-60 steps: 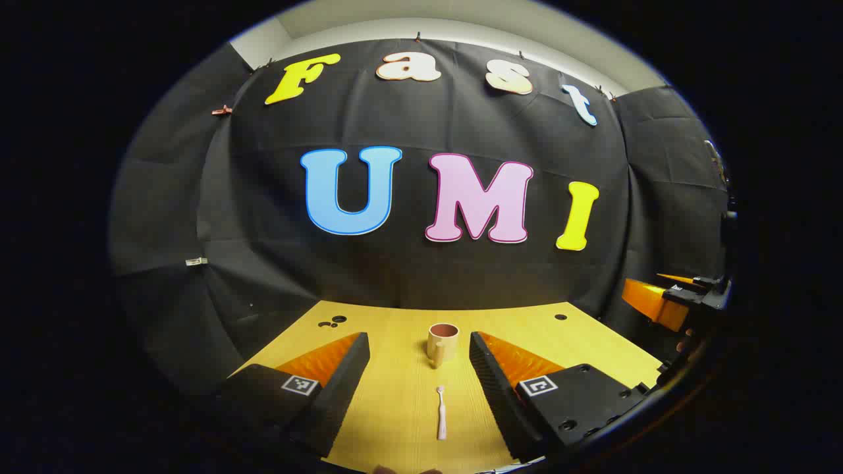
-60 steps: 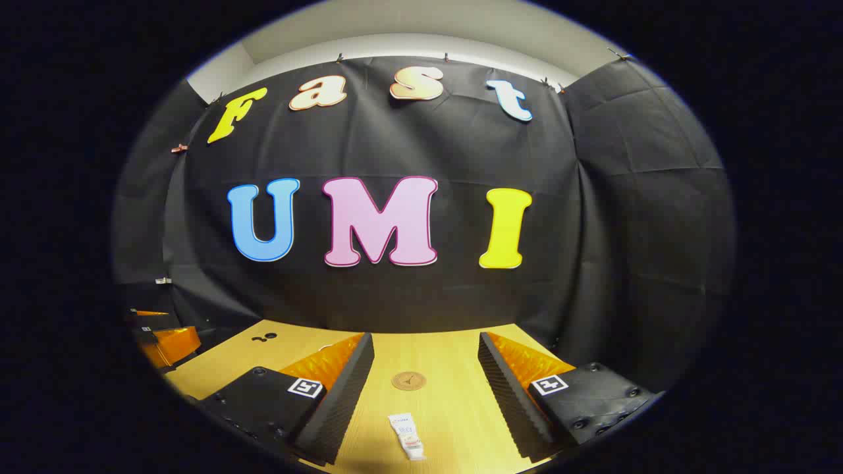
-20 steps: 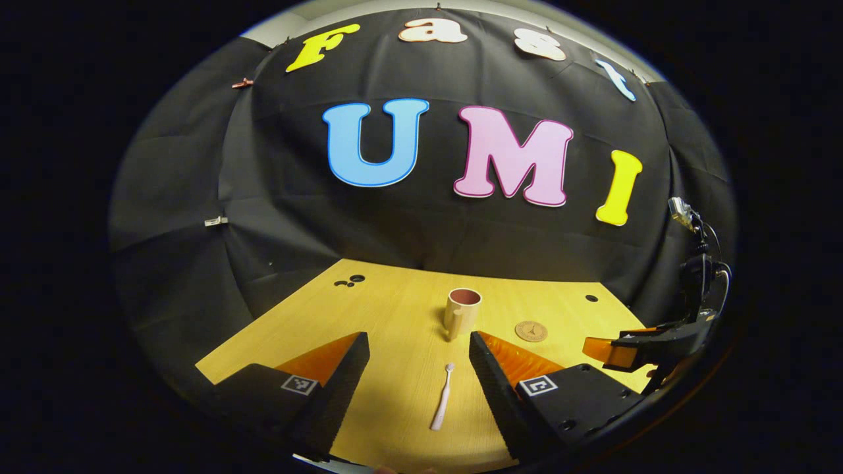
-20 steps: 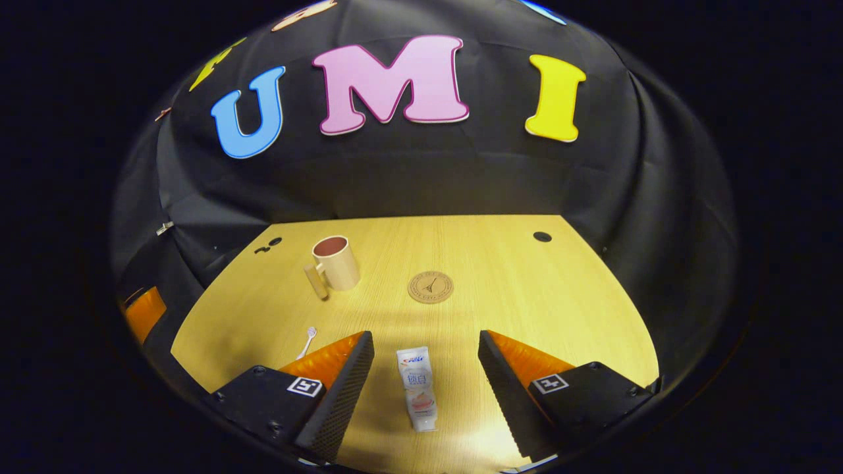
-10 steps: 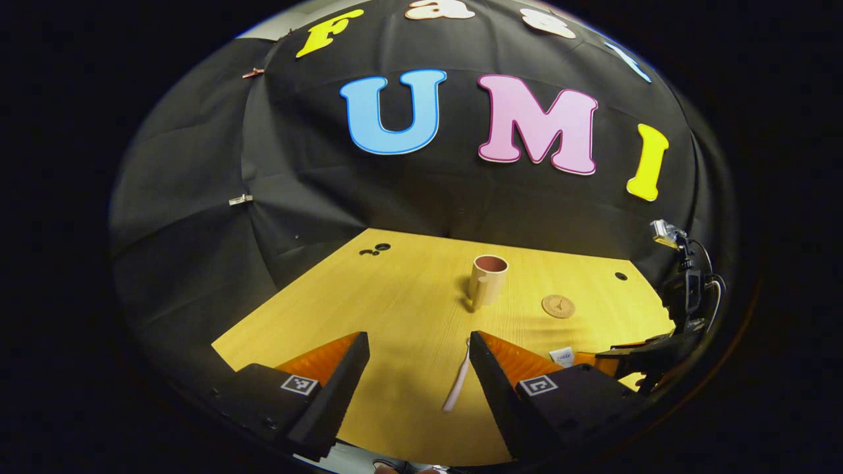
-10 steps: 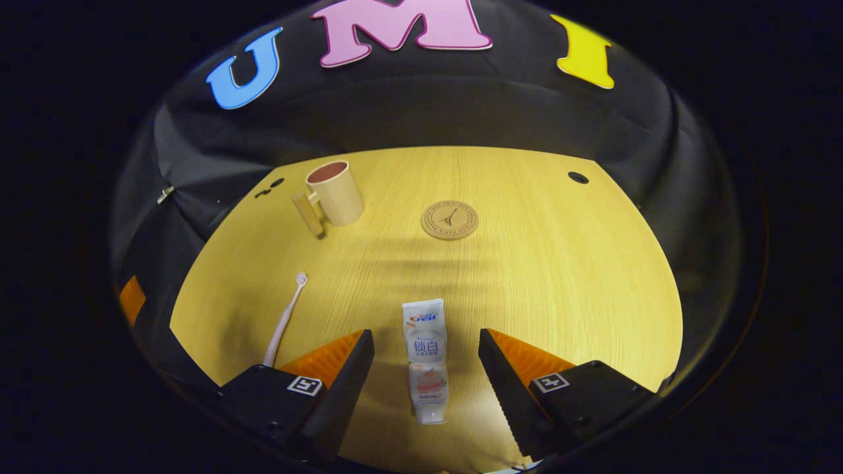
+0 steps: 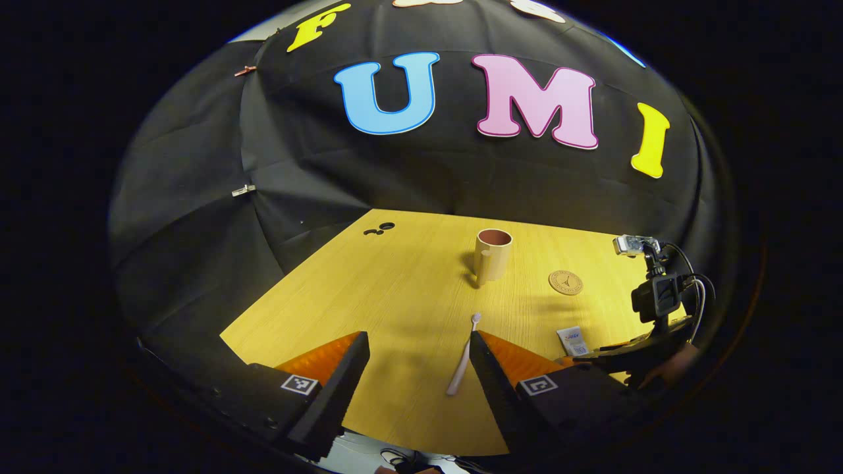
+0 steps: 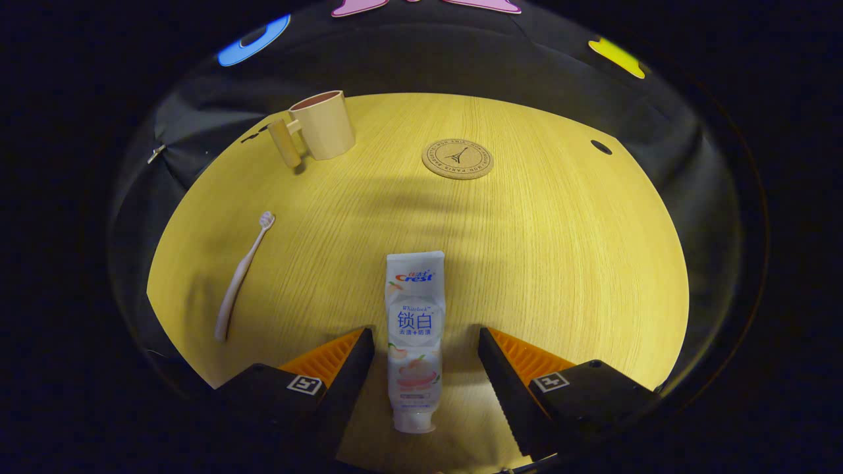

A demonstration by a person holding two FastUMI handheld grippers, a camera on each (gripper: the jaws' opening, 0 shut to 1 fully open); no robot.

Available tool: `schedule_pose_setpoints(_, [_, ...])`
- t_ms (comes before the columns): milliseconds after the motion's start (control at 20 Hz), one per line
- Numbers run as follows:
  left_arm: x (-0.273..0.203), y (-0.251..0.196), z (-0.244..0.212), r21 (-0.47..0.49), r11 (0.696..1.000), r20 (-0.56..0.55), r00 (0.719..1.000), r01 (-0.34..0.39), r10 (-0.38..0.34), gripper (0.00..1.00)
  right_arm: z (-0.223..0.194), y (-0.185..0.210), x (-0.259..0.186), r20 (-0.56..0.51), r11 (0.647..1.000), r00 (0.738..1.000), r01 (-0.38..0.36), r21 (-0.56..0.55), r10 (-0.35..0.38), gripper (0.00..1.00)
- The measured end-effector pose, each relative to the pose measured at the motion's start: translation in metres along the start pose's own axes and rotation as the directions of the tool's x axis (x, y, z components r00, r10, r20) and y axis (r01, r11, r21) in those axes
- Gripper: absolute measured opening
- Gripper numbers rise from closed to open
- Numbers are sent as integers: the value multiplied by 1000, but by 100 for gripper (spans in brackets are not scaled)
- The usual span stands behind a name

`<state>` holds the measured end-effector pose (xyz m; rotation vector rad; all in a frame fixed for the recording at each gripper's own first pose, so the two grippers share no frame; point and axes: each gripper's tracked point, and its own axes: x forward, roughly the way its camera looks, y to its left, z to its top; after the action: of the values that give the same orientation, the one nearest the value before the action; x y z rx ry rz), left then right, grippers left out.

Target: Put the toothbrush and toothpaste on the desktop into the cup, then pick up the cup and place it on the coaster on the desktop.

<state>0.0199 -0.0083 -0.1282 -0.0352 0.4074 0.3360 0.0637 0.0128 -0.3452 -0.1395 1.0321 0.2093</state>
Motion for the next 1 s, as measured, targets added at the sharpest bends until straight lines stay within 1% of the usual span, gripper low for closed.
schedule_pose_setpoints(100, [1, 0, -3, 8, 1000, -9, 1000, 4, -4, 95, 2, 1, 2, -1, 1000, 1000, 1, -16, -1, 98])
schedule_pose_setpoints(200, [1, 1, -4, 17, 1000, -18, 1000, 11, -10, 95, 1, 1, 2, -17, 1000, 1000, 6, -10, -6, 99])
schedule_pose_setpoints(250, [1, 0, -5, 21, 1000, -20, 1000, 15, -15, 95, -1, 2, 1, -31, 1000, 999, 9, -6, -9, 96])
schedule_pose_setpoints(400, [3, -1, -4, 22, 999, -14, 999, 33, -32, 96, 1, 6, 2, -39, 1000, 999, 14, 6, -13, 79])
schedule_pose_setpoints(450, [3, -1, -5, 25, 999, -14, 999, 37, -37, 96, 2, 6, 3, -34, 1000, 999, 14, 3, -14, 70])
schedule_pose_setpoints(500, [2, -1, -4, 27, 999, -13, 999, 41, -41, 96, 3, 7, 5, -30, 1000, 999, 13, 0, -13, 66])
schedule_pose_setpoints(550, [1, -1, -3, 27, 999, -10, 999, 45, -45, 96, 3, 7, 3, -36, 1000, 999, 16, 0, -16, 49])
schedule_pose_setpoints(600, [1, -1, -3, 27, 998, -7, 999, 48, -48, 96, 1, 8, 5, -55, 1000, 998, 13, -15, -14, 52])
schedule_pose_setpoints(700, [0, 0, -6, 25, 998, -9, 999, 52, -52, 96, 4, 8, 4, -93, 1000, 996, 4, -25, -6, 49])
schedule_pose_setpoints(750, [-1, 1, -9, 23, 998, -13, 998, 54, -53, 96, 4, 8, 4, -105, 1000, 994, -1, -19, -1, 46])
schedule_pose_setpoints(800, [-2, 1, -11, 20, 998, -18, 998, 55, -54, 96, 4, 8, 3, -103, 1000, 995, -4, -20, 2, 49])
schedule_pose_setpoints(950, [-4, 4, -18, 13, 999, -26, 998, 53, -52, 96, 5, 8, 4, -86, 999, 996, -8, -40, 4, 49])
schedule_pose_setpoints(1000, [-4, 5, -20, 12, 999, -29, 998, 52, -52, 96, 5, 8, 5, -93, 999, 996, -7, -36, 4, 47])
